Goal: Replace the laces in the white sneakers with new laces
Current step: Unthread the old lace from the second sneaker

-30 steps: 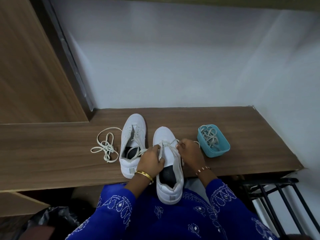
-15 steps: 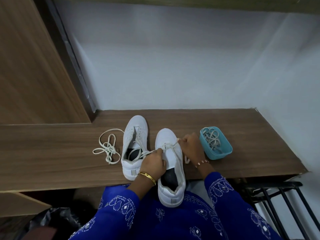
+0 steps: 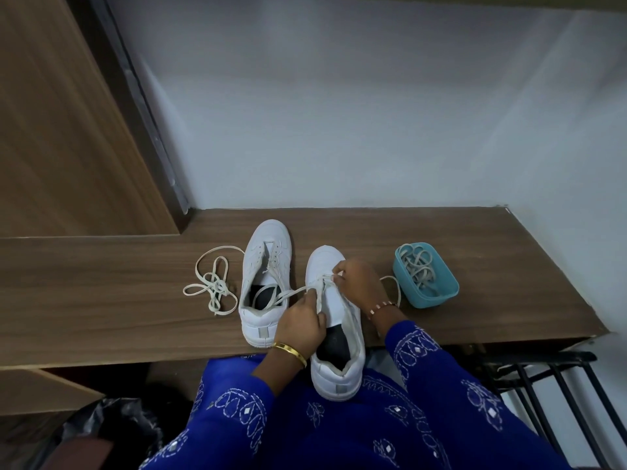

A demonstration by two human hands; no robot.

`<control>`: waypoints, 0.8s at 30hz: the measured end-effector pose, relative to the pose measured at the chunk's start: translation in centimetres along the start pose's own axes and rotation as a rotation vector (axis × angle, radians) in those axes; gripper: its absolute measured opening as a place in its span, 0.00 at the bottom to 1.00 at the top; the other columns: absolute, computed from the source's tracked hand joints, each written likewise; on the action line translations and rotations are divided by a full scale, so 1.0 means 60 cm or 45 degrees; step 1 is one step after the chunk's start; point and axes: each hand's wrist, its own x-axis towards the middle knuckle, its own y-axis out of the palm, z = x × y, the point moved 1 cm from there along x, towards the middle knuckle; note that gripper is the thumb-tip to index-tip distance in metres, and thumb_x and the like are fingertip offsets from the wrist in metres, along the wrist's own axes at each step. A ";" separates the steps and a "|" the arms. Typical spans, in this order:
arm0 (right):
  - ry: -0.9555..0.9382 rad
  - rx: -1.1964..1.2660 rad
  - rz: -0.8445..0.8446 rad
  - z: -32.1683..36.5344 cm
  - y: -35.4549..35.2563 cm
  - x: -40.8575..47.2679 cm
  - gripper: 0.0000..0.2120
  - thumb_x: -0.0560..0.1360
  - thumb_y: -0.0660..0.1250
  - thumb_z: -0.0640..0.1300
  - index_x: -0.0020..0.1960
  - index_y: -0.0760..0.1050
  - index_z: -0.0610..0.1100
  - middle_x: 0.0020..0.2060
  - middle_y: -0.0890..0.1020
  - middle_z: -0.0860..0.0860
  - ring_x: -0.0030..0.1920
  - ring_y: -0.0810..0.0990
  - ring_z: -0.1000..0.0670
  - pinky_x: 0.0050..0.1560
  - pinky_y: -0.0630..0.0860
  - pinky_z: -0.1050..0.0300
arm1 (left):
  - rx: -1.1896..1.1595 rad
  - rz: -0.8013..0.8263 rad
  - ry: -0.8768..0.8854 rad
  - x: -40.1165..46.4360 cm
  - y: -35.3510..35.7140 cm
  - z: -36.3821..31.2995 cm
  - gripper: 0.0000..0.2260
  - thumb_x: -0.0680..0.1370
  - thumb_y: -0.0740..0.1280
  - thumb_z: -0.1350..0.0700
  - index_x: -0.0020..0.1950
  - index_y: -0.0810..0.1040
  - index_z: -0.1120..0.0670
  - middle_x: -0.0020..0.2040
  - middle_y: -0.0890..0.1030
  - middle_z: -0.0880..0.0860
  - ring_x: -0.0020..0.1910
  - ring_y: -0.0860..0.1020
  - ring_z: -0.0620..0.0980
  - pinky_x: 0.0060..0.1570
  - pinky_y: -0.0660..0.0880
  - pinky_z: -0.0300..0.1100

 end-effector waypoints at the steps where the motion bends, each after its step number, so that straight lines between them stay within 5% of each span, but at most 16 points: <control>1: -0.028 -0.042 0.007 0.002 0.002 0.002 0.11 0.76 0.63 0.41 0.55 0.79 0.40 0.52 0.81 0.44 0.54 0.78 0.46 0.54 0.72 0.55 | -0.018 0.006 -0.008 0.000 0.001 0.001 0.18 0.77 0.57 0.60 0.67 0.65 0.60 0.53 0.77 0.62 0.51 0.75 0.60 0.42 0.65 0.44; 10: -0.341 -0.549 0.066 0.020 0.013 0.012 0.11 0.77 0.56 0.36 0.54 0.75 0.39 0.50 0.77 0.44 0.50 0.76 0.45 0.43 0.69 0.55 | -0.072 0.061 -0.012 0.002 0.007 0.006 0.21 0.75 0.58 0.60 0.68 0.64 0.60 0.58 0.75 0.61 0.55 0.75 0.60 0.53 0.68 0.46; 19: 0.064 0.348 0.320 0.009 -0.008 0.037 0.06 0.77 0.60 0.36 0.42 0.73 0.42 0.39 0.75 0.50 0.42 0.72 0.52 0.41 0.66 0.61 | 0.166 0.192 0.028 0.008 -0.007 -0.010 0.17 0.77 0.57 0.58 0.64 0.64 0.61 0.59 0.74 0.59 0.55 0.75 0.58 0.47 0.69 0.45; 24: 0.417 1.048 0.418 0.000 -0.026 0.030 0.13 0.76 0.57 0.35 0.35 0.71 0.41 0.35 0.75 0.49 0.35 0.71 0.53 0.38 0.68 0.63 | 0.259 0.216 0.028 0.009 -0.006 -0.012 0.19 0.78 0.57 0.57 0.67 0.63 0.61 0.62 0.73 0.58 0.56 0.75 0.58 0.48 0.71 0.46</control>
